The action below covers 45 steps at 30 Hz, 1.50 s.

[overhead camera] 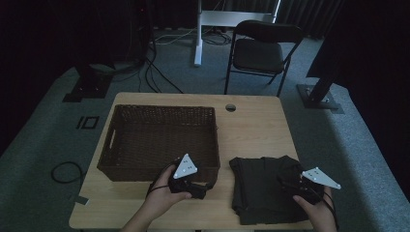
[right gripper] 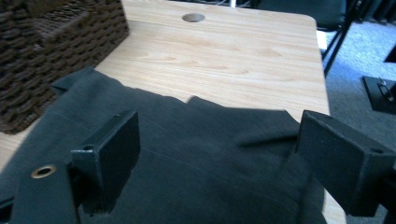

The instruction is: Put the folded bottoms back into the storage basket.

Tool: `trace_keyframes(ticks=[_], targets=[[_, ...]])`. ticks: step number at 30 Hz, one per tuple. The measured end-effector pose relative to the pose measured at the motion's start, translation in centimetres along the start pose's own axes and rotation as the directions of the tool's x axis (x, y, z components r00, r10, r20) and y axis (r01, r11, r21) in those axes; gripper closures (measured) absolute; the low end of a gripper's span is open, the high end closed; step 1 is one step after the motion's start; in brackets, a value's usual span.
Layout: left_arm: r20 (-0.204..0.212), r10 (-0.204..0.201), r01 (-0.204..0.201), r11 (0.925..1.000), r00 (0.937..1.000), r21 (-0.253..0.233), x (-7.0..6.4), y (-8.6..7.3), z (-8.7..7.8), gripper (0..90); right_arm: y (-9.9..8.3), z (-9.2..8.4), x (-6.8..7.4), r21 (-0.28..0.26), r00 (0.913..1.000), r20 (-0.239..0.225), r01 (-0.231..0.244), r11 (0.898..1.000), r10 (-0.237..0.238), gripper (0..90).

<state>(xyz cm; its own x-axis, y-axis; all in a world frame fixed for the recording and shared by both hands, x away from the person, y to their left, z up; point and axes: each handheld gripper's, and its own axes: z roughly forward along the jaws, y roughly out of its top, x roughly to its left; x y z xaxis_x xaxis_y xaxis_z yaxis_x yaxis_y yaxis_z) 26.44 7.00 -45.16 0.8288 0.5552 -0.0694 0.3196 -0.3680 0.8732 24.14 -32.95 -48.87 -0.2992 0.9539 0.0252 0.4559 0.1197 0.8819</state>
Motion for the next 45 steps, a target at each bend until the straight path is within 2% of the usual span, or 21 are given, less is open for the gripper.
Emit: trace_keyframes(ticks=[3, 4, 8, 9, 14, 16, 19, 23, 25, 31, 32, 35, 37, 39, 40, 41, 43, 45], targets=[[0.015, 0.010, -0.010, 0.9999, 0.9998, -0.009, -0.5, 0.4, 0.0, 15.2, -0.4, -0.1, -0.4, 0.001, 0.9999, 0.007, -0.008, 1.000, 0.008, 13.7], [0.029, 0.027, -0.026, 0.9996, 0.9992, -0.011, -1.1, 0.8, 0.2, 15.2, -0.6, -0.1, -0.6, 0.000, 0.9999, 0.005, -0.015, 1.000, 0.015, 13.7], [0.068, 0.036, -0.035, 0.9992, 0.9970, -0.018, -2.3, 1.4, 1.1, 15.2, -0.8, -0.3, -1.0, -0.003, 0.9994, 0.012, -0.032, 0.999, 0.032, 13.7], [0.085, 0.033, -0.032, 0.9993, 0.9959, -0.019, -2.7, 1.5, 1.5, 15.2, -0.9, -0.3, -1.1, -0.003, 0.9993, 0.015, -0.034, 0.999, 0.034, 13.7], [0.115, 0.051, -0.051, 0.9987, 0.9921, -0.003, -4.2, 1.7, 3.2, 15.2, -1.1, -0.2, -1.7, 0.012, 0.9990, 0.027, -0.037, 0.999, 0.036, 13.7], [0.125, 0.038, -0.038, 0.9993, 0.9914, -0.003, -4.8, 1.7, 3.9, 15.2, -1.1, -0.1, -1.9, 0.013, 0.9987, 0.030, -0.042, 0.999, 0.041, 13.7], [0.141, 0.040, -0.042, 0.9991, 0.9892, 0.011, -5.7, 1.6, 5.3, 15.2, -1.2, 0.0, -2.2, 0.017, 0.9985, 0.031, -0.046, 0.999, 0.045, 13.7], [0.140, 0.033, -0.036, 0.9992, 0.9895, 0.016, -6.3, 1.5, 6.9, 15.2, -1.5, 0.2, -2.6, 0.024, 0.9980, 0.030, -0.056, 0.998, 0.055, 13.7], [0.126, 0.030, -0.032, 0.9994, 0.9916, 0.015, -6.6, 1.4, 7.6, 15.2, -1.7, 0.2, -2.9, 0.022, 0.9974, 0.035, -0.063, 0.998, 0.062, 13.7], [0.101, 0.053, -0.056, 0.9980, 0.9935, 0.029, -7.5, 1.0, 9.1, 15.2, -2.1, 0.3, -3.6, 0.035, 0.9968, 0.047, -0.067, 0.997, 0.065, 13.7], [0.116, 0.026, -0.031, 0.9986, 0.9929, 0.043, -8.0, 0.6, 10.1, 15.3, -2.4, 0.4, -3.8, 0.045, 0.9966, 0.046, -0.070, 0.997, 0.068, 13.7], [0.118, 0.028, -0.034, 0.9980, 0.9926, 0.053, -8.3, 0.3, 10.8, 15.2, -2.7, 0.7, -3.9, 0.054, 0.9964, 0.048, -0.073, 0.996, 0.071, 13.7], [0.129, -0.004, -0.004, 0.9977, 0.9916, 0.068, -8.7, -0.4, 11.9, 15.2, -3.0, 0.8, -4.0, 0.064, 0.9961, 0.052, -0.074, 0.995, 0.071, 13.7], [0.123, -0.008, -0.001, 0.9975, 0.9924, 0.071, -8.7, -0.6, 12.1, 15.2, -3.1, 0.9, -4.1, 0.069, 0.9960, 0.051, -0.077, 0.995, 0.074, 13.7], [0.116, -0.038, 0.029, 0.9969, 0.9926, 0.072, -8.7, -1.1, 12.6, 15.2, -3.4, 1.1, -4.2, 0.078, 0.9959, 0.048, -0.081, 0.994, 0.077, 13.7], [0.116, -0.038, 0.029, 0.9969, 0.9926, 0.072, -8.7, -1.1, 12.6, 15.2, -3.4, 1.1, -4.2, 0.078, 0.9959, 0.048, -0.081, 0.994, 0.077, 13.7], [0.076, -0.032, 0.026, 0.9962, 0.9966, 0.083, -8.5, -1.5, 13.0, 15.2, -3.8, 1.6, -4.2, 0.094, 0.9960, 0.041, -0.083, 0.992, 0.079, 13.7], [0.049, -0.051, 0.046, 0.9946, 0.9975, 0.093, -8.2, -1.7, 13.2, 15.2, -4.1, 2.0, -4.2, 0.110, 0.9959, 0.039, -0.086, 0.990, 0.082, 13.7]])
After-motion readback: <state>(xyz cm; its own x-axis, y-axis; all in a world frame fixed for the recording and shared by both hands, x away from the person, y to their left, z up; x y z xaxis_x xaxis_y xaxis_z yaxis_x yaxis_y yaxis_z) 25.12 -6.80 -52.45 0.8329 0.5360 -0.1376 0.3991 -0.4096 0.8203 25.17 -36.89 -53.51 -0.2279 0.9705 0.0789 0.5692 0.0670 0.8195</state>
